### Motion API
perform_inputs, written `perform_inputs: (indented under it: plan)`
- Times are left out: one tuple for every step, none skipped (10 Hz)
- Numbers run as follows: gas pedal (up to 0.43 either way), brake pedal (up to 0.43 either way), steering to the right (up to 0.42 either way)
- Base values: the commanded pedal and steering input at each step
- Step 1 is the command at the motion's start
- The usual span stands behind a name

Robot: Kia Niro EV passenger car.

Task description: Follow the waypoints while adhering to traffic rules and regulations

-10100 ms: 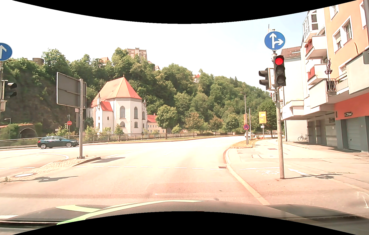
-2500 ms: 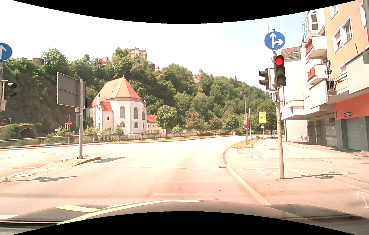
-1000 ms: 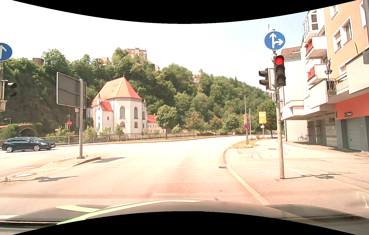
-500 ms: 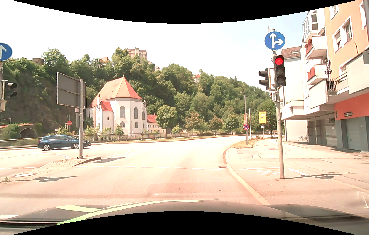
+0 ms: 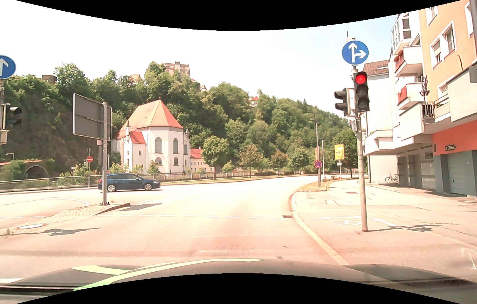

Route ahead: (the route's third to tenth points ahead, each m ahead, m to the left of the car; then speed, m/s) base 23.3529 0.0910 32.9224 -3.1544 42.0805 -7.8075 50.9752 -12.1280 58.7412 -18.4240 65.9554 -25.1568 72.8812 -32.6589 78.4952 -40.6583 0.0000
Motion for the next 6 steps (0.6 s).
perform_inputs:
  plan:
    - [0.000,0.335,0.041]
    - [0.000,0.335,0.041]
    - [0.000,0.335,0.041]
    - [0.000,0.335,0.041]
    - [0.000,0.335,0.041]
    - [0.000,0.335,0.041]
